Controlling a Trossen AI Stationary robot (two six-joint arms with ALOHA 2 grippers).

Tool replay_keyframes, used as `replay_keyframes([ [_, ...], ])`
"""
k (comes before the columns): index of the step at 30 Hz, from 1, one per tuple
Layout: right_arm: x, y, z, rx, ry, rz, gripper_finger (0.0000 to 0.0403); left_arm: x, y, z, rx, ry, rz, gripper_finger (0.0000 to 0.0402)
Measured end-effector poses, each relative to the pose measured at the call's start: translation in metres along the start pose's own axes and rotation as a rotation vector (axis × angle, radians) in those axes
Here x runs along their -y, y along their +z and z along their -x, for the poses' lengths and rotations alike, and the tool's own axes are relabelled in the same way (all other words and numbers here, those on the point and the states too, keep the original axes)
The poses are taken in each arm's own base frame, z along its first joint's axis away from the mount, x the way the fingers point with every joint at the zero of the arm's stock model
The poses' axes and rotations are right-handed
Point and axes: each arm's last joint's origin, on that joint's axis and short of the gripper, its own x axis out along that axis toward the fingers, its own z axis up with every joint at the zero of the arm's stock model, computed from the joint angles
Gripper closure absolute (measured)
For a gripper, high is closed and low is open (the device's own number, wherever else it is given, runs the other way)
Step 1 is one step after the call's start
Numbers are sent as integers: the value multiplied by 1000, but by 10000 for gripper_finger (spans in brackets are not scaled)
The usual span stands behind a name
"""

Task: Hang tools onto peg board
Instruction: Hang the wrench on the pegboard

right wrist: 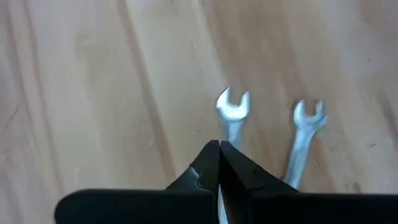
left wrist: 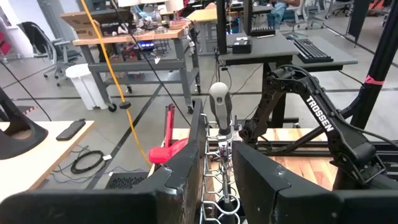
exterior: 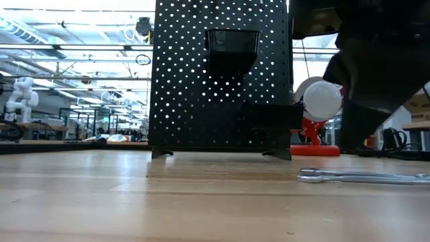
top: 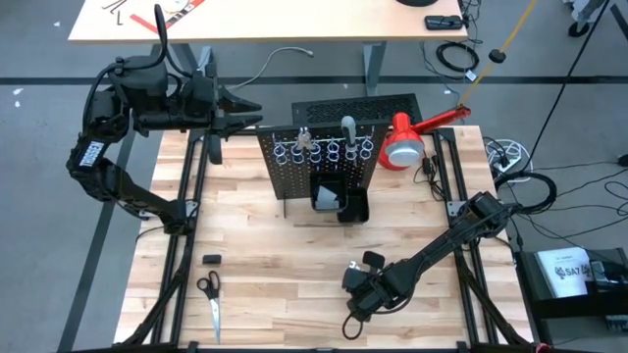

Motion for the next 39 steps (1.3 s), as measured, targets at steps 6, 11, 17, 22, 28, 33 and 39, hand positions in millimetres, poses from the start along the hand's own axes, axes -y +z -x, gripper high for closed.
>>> replay_keyframes([
  [6,0,0,0,-3,2,25,389,0,0,0,0,0,2,297],
  [11,2,2,0,-9,-2,33,323,0,0,0,0,0,2,297],
  [17,13,-5,-10,-64,-36,34,242,0,0,0,0,0,2,297],
  [22,21,-11,-21,-103,-17,17,233,0,0,0,0,0,2,297],
  [28,24,-15,-26,-90,20,23,249,0,0,0,2,0,1,297],
  [33,30,-18,-30,-120,6,18,292,0,0,0,2,0,1,297],
  [39,32,-19,-32,-126,1,19,391,0,0,0,2,0,3,297],
])
